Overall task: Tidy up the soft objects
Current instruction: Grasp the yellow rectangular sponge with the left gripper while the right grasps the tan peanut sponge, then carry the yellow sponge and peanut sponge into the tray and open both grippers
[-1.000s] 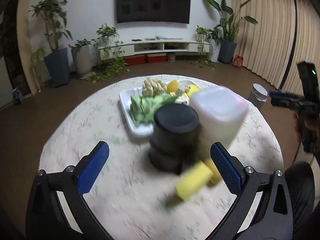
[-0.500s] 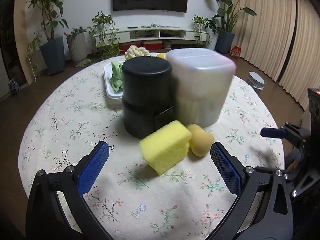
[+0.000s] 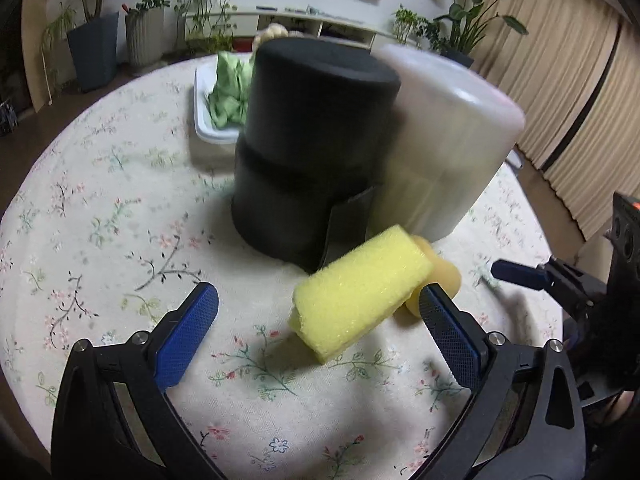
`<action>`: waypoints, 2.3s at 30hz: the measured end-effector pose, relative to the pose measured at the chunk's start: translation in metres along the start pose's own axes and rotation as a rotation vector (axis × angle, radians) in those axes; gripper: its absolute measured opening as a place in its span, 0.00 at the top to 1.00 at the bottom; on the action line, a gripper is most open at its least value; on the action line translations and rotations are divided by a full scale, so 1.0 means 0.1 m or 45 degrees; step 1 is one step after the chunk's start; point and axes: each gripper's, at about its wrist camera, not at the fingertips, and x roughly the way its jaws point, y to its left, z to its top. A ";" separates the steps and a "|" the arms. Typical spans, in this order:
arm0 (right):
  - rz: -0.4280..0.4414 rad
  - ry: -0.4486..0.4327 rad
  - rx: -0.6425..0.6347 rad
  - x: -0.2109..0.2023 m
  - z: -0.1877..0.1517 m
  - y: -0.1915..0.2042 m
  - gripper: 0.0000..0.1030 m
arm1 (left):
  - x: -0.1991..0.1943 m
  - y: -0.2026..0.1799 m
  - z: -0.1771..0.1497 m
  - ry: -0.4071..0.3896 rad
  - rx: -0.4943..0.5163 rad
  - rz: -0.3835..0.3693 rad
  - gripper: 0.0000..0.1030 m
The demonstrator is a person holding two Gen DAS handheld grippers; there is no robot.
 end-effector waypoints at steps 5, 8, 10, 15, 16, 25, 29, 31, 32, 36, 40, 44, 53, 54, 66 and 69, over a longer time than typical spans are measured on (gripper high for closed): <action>-0.014 0.029 0.007 0.11 0.01 0.01 0.19 | 0.01 -0.05 0.01 0.000 0.007 -0.002 0.25; -0.026 0.025 0.013 0.13 0.03 -0.01 0.21 | 0.01 -0.05 0.02 -0.003 -0.019 -0.036 0.36; -0.025 0.025 0.026 0.13 0.07 -0.01 0.23 | 0.01 -0.07 0.01 -0.008 -0.006 -0.048 0.44; -0.015 0.028 0.041 0.17 0.14 0.02 0.24 | -0.02 -0.16 -0.02 -0.020 0.042 -0.035 0.54; -0.015 0.029 0.035 0.18 0.17 0.05 0.24 | -0.03 -0.16 -0.02 -0.024 0.037 -0.039 0.55; -0.055 0.015 -0.014 0.26 0.26 0.19 0.34 | -0.08 -0.15 -0.09 -0.017 -0.007 -0.031 0.73; -0.072 0.039 -0.027 0.32 0.29 0.28 0.36 | -0.11 -0.14 -0.11 -0.020 -0.026 -0.005 0.74; -0.077 0.041 -0.035 0.35 0.29 0.32 0.37 | -0.13 -0.13 -0.12 -0.030 -0.032 0.012 0.74; -0.082 0.044 -0.041 0.37 0.30 0.34 0.38 | -0.15 -0.12 -0.13 -0.035 -0.033 0.029 0.74; -0.107 0.057 -0.061 0.44 0.31 0.43 0.40 | -0.19 -0.07 -0.14 -0.048 -0.048 0.059 0.74; -0.123 0.045 -0.089 0.48 0.34 0.49 0.57 | -0.21 -0.07 -0.14 -0.056 -0.051 0.077 0.74; -0.111 0.037 -0.088 0.47 0.33 0.49 0.63 | -0.21 -0.07 -0.15 -0.060 -0.053 0.091 0.74; -0.086 0.012 -0.085 0.20 0.15 0.37 0.65 | -0.23 -0.04 -0.16 -0.069 -0.052 0.127 0.75; -0.086 0.010 -0.081 0.17 0.15 0.35 0.65 | -0.24 -0.04 -0.16 -0.071 -0.052 0.130 0.75; -0.155 -0.043 0.050 -0.25 0.03 -0.22 0.65 | -0.29 -0.01 -0.20 -0.088 -0.070 0.174 0.75; -0.175 -0.048 0.097 -0.32 -0.03 -0.39 0.65 | -0.30 0.00 -0.20 -0.094 -0.072 0.186 0.75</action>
